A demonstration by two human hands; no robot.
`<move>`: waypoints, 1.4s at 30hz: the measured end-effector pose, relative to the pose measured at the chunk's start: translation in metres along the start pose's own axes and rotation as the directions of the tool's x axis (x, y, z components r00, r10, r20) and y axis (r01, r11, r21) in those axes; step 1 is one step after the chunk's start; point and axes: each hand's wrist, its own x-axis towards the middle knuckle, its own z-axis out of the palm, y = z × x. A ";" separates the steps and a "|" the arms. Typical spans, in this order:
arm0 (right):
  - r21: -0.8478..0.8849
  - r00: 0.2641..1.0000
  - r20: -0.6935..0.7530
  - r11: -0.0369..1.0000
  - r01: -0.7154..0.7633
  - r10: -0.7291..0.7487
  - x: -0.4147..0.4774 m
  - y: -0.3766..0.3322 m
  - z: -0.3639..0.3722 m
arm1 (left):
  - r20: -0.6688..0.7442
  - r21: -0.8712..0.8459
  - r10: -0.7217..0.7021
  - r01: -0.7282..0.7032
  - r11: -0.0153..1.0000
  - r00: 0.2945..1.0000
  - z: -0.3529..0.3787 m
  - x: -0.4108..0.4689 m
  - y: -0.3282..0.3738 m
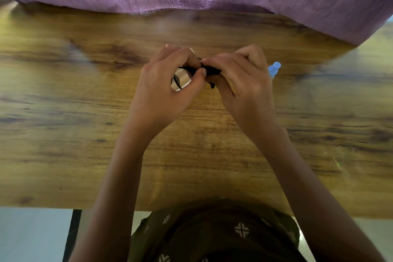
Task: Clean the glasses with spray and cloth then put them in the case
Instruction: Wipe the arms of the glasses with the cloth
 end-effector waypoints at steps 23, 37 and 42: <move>0.118 0.951 -0.085 0.951 -0.285 0.296 -0.008 0.038 -0.014 | -0.025 -0.080 -0.004 0.002 0.997 1.000 -0.017 -0.002 0.003; 0.155 0.894 -0.067 0.890 -0.429 0.443 -0.017 0.043 -0.007 | -0.018 -0.107 -0.052 0.050 0.993 0.998 -0.011 -0.001 0.001; 0.168 0.878 -0.052 0.871 -0.462 0.476 -0.022 0.047 -0.006 | -0.028 -0.126 -0.075 0.071 0.990 0.997 -0.010 -0.002 0.002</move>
